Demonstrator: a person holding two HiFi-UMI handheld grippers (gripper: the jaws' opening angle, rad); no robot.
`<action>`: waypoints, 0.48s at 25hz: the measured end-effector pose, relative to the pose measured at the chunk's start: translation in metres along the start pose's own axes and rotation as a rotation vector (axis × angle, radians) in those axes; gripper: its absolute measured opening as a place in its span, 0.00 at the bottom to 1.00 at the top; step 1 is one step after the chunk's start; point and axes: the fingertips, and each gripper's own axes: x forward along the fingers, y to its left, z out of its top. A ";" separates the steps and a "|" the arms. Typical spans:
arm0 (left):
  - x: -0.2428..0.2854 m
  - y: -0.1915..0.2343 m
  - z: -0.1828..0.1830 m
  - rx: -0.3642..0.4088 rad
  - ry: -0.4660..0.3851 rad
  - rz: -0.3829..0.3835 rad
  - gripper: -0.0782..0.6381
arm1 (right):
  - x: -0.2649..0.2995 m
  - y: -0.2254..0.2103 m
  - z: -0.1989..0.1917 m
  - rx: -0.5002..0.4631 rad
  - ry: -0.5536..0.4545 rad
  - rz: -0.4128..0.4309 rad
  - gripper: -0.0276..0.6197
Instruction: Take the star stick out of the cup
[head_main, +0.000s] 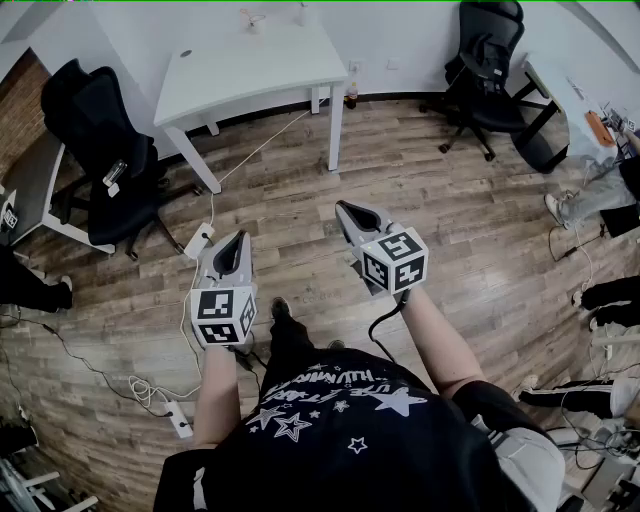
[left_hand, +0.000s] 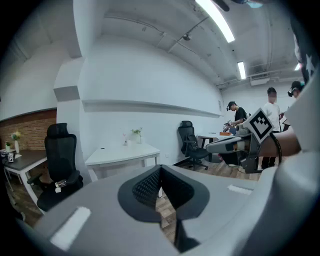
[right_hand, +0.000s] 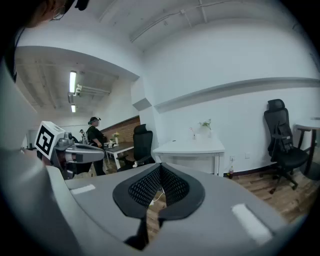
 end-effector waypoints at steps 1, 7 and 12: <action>0.002 0.002 -0.002 0.008 0.007 -0.001 0.11 | 0.002 -0.001 0.000 0.003 0.001 -0.001 0.07; 0.009 0.009 -0.011 0.004 0.033 -0.019 0.11 | 0.013 -0.002 0.000 0.010 0.008 -0.008 0.07; 0.016 0.019 -0.016 0.003 0.051 -0.035 0.11 | 0.031 -0.001 -0.001 0.018 0.009 -0.019 0.07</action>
